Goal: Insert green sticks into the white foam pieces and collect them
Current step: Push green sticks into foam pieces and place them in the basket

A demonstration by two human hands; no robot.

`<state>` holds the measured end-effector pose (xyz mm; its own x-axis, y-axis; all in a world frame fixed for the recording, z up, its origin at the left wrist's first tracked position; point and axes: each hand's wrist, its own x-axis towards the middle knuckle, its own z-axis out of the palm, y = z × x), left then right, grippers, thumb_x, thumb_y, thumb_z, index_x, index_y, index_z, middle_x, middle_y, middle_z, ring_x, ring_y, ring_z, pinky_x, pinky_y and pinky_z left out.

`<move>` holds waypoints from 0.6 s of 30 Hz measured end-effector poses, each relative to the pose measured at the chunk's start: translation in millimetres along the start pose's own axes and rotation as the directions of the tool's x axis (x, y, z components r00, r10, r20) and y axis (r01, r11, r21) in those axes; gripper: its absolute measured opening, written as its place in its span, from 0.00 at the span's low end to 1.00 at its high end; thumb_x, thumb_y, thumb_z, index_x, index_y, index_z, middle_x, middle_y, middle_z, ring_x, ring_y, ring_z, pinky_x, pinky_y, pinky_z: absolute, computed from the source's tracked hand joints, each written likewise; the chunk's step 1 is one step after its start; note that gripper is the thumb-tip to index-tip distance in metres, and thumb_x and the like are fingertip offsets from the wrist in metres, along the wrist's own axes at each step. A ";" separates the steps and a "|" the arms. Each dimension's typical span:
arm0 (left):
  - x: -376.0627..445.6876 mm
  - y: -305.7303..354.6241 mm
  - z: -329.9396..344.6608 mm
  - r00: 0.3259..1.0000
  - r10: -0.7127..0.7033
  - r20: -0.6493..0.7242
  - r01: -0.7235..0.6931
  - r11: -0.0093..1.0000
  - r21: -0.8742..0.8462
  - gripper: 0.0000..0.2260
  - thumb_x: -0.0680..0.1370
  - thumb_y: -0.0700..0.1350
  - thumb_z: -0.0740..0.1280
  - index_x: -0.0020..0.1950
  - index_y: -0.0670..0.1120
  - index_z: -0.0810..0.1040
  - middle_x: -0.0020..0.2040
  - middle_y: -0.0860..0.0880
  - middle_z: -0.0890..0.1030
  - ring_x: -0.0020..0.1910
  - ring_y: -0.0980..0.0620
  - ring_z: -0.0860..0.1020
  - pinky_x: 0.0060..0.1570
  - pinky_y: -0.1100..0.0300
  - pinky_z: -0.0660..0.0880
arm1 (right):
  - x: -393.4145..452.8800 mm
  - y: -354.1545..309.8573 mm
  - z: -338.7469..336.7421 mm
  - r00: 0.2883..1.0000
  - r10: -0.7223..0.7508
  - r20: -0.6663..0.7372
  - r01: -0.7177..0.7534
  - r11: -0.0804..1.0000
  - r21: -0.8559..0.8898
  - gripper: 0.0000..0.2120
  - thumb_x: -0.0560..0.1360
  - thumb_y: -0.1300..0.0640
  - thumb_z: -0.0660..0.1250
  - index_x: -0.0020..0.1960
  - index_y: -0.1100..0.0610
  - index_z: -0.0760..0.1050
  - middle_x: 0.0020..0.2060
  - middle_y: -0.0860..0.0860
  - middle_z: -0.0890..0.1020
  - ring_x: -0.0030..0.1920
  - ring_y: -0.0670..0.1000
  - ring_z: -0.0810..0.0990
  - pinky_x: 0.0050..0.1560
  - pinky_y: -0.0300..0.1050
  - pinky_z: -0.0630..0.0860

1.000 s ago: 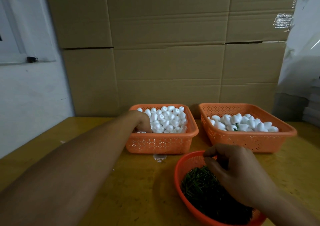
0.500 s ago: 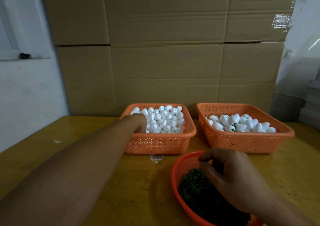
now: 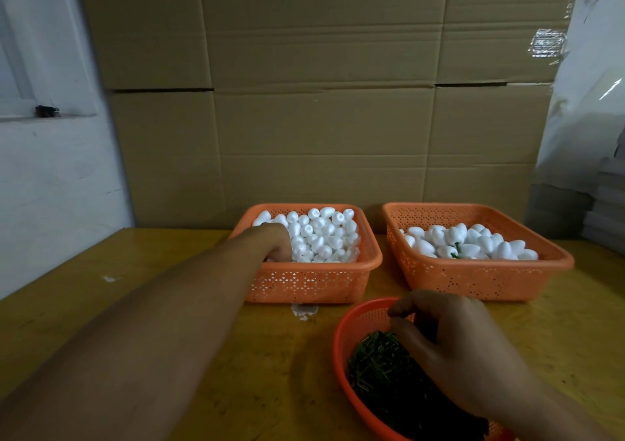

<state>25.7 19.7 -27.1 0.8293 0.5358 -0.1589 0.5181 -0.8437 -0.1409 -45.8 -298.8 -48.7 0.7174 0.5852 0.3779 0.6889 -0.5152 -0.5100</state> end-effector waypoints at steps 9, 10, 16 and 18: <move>-21.7 -4.5 -25.9 0.983 0.000 -0.182 -0.086 0.881 -0.465 0.07 0.72 0.45 0.67 0.47 0.45 0.81 0.42 0.49 0.84 0.43 0.47 0.85 0.46 0.55 0.82 | 0.6 -0.6 -1.1 1.000 -0.013 -0.002 0.013 1.000 -0.003 0.02 0.76 0.49 0.70 0.46 0.44 0.81 0.29 0.37 0.80 0.29 0.42 0.78 0.30 0.41 0.70; -25.5 -4.4 -27.2 0.980 0.016 -0.199 -0.119 0.847 -0.518 0.05 0.72 0.43 0.68 0.46 0.45 0.80 0.44 0.49 0.83 0.47 0.46 0.84 0.50 0.54 0.81 | 0.9 -0.6 -1.2 1.000 -0.013 -0.005 0.013 1.000 -0.005 0.02 0.76 0.49 0.70 0.46 0.44 0.81 0.29 0.37 0.80 0.29 0.42 0.78 0.30 0.40 0.69; -58.9 -7.7 -21.2 0.927 0.092 -0.363 -0.340 0.615 -0.711 0.13 0.71 0.38 0.70 0.48 0.56 0.80 0.50 0.53 0.83 0.52 0.50 0.82 0.54 0.52 0.80 | 1.2 -1.8 -2.1 1.000 -0.010 -0.022 0.010 1.000 -0.014 0.02 0.76 0.50 0.70 0.47 0.45 0.82 0.29 0.37 0.80 0.30 0.42 0.78 0.30 0.40 0.70; -76.8 -4.7 -16.4 0.886 0.122 -0.448 -0.444 0.502 -0.742 0.15 0.72 0.36 0.72 0.47 0.57 0.80 0.48 0.56 0.83 0.50 0.54 0.82 0.47 0.62 0.79 | 1.3 -2.3 -2.1 1.000 -0.007 -0.014 0.006 1.000 -0.030 0.02 0.76 0.49 0.70 0.47 0.45 0.82 0.28 0.39 0.80 0.30 0.41 0.78 0.30 0.40 0.71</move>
<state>-36.9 -18.1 1.8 0.8915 0.3562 0.2800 0.0471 -0.6875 0.7246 -46.2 -298.2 -45.4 0.7141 0.5799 0.3921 0.6962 -0.5300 -0.4841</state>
